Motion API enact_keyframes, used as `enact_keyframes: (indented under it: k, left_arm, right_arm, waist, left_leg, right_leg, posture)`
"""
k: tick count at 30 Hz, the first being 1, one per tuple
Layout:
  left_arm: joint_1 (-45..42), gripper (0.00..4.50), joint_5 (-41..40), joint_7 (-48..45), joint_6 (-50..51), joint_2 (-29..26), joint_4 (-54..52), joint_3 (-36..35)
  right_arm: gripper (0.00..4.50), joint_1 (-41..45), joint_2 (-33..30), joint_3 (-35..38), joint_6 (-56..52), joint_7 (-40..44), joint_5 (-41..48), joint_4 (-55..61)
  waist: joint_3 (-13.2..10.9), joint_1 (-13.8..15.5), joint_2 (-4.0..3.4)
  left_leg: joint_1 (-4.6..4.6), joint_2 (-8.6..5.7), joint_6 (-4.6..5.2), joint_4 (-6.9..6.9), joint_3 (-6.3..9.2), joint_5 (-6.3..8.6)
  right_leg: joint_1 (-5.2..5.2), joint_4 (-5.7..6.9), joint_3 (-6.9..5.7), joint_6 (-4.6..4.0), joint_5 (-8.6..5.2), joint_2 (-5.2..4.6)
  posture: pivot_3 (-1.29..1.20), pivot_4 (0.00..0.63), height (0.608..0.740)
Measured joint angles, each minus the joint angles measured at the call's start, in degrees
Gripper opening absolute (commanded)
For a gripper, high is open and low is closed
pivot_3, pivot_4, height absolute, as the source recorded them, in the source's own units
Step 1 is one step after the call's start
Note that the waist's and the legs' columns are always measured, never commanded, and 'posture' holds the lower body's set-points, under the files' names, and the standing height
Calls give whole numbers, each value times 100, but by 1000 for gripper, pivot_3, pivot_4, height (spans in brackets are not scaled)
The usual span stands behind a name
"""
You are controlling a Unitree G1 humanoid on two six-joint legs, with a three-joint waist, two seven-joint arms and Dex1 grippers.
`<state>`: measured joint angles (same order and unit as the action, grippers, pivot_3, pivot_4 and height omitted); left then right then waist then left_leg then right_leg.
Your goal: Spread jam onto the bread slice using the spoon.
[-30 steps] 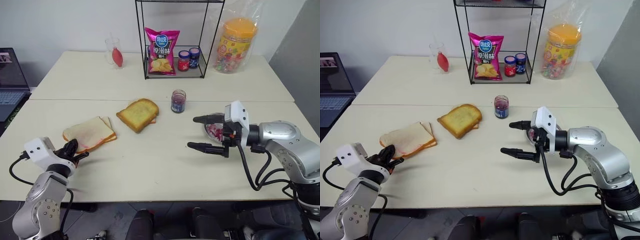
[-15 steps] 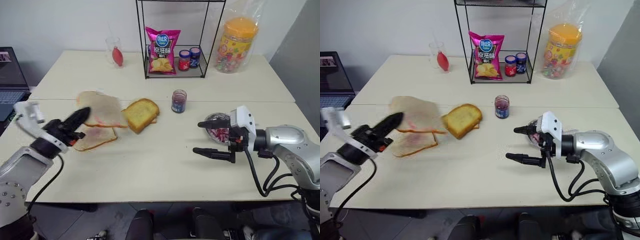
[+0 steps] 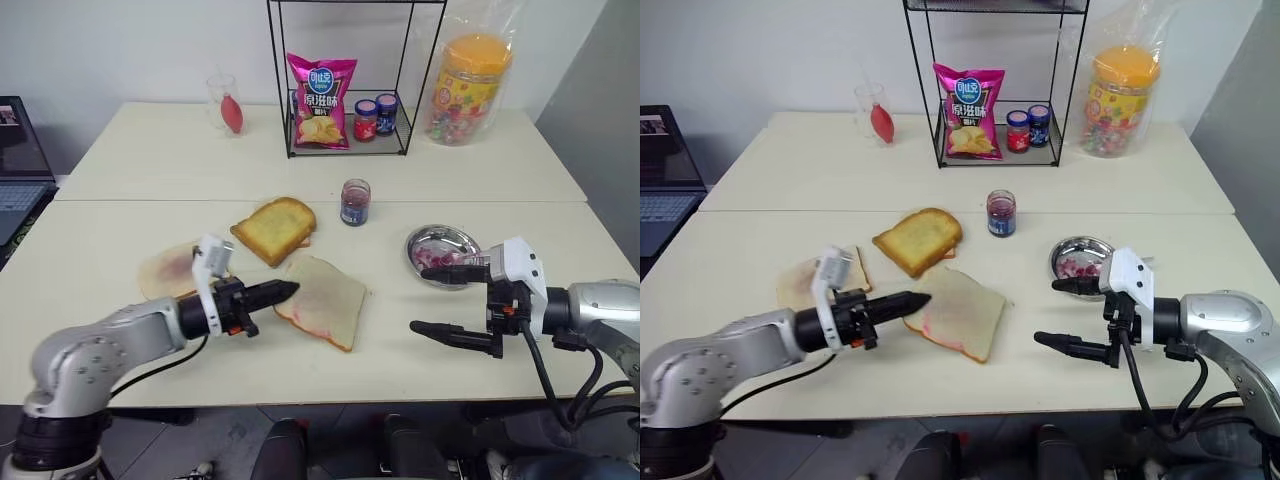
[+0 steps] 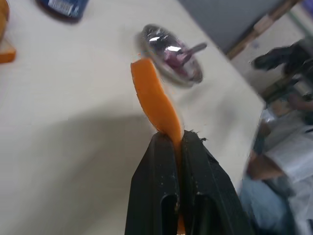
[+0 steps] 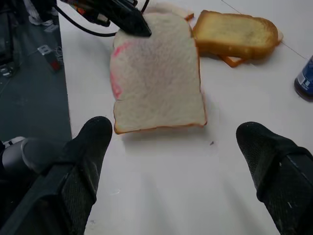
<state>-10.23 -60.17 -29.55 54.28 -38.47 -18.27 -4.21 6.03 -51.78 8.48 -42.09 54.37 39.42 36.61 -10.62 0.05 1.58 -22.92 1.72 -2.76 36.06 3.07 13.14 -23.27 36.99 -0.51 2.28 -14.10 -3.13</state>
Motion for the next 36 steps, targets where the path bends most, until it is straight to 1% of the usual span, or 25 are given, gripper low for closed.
enact_keyframes:
  k: [1,3,5,9,15,17,20,23,29,31,32,35,36]
  left_arm:
    - [7,22,373,-8,-206,137,141,240]
    - [27,22,716,-11,-372,291,318,438]
    - [31,22,1096,0,-631,503,434,527]
    - [126,22,1527,76,-818,713,463,601]
    - [537,22,1536,430,-802,1046,214,360]
    - [658,22,1500,622,-717,1221,56,225]
    - [750,22,1453,875,-671,1466,-76,38]
    - [844,22,1436,1007,-609,1519,-216,-73]
    - [959,22,1470,1049,-593,1605,-271,-72]
    - [956,487,1512,1107,-593,1637,-294,-62]
    - [943,569,1597,1164,-602,1659,-294,-44]
    - [926,1224,1789,1285,-639,1743,-301,-10]
    - [925,1312,1797,1289,-641,1749,-305,-10]
  right_arm:
    - [4500,-132,-25,41,-12,-76,-3,88]
    - [4500,-258,-26,68,-30,-141,-1,189]
    - [4500,-407,-25,108,-30,-268,-44,273]
    - [4500,-532,-17,132,31,-524,-231,349]
    - [4500,-731,-18,245,25,-600,-217,448]
    - [4500,-738,-23,262,19,-597,-202,467]
    - [4500,-712,-28,271,15,-588,-150,471]
    - [4500,-689,-60,271,14,-571,-94,468]
    - [4500,-688,-72,270,29,-531,-94,441]
    - [4500,-689,-74,269,36,-498,-94,428]
    - [4500,-690,-78,264,49,-465,-100,419]
    - [4500,-692,-82,261,76,-423,-107,396]
    - [4500,-691,-82,261,80,-421,-107,392]
  waist:
    - [1,2,-1]
    - [0,-3,0]
    - [1,-4,-2]
    - [1,-6,-2]
    - [1,-6,-2]
    - [1,-7,-2]
    - [2,-6,-2]
    - [2,-7,-2]
    - [2,-5,-2]
    - [2,-4,-2]
    - [2,-3,-2]
    - [2,-3,-2]
    - [2,-3,-2]
  left_leg:
    - [2,0,0,0,1,0]
    - [-1,1,0,-1,1,0]
    - [1,1,0,-1,1,0]
    - [2,1,0,2,0,0]
    - [2,1,1,2,1,0]
    - [3,1,0,2,1,0]
    - [5,1,1,5,2,0]
    - [5,1,1,5,1,0]
    - [4,0,1,5,1,0]
    - [4,0,1,5,1,0]
    - [4,0,1,5,1,0]
    - [5,0,1,6,1,0]
    - [5,0,1,6,1,0]
  right_leg:
    - [2,1,0,0,0,0]
    - [-1,0,0,1,0,0]
    - [0,1,0,2,0,0]
    - [2,2,2,4,2,0]
    - [3,2,2,9,3,-1]
    - [3,2,1,33,18,-1]
    - [5,3,1,31,17,-1]
    - [6,2,3,28,15,-1]
    - [6,1,2,29,16,-1]
    - [6,1,2,29,16,-1]
    - [6,2,3,29,16,-1]
    - [7,2,2,28,15,-1]
    - [7,2,3,28,15,-1]
  posture:
    - [0,150,740]
    - [0,150,740]
    - [0,150,740]
    - [0,150,740]
    - [0,150,740]
    - [0,150,740]
    - [0,150,740]
    - [0,150,740]
    - [0,150,740]
    - [0,150,740]
    - [0,150,740]
    - [0,150,740]
    - [0,150,740]
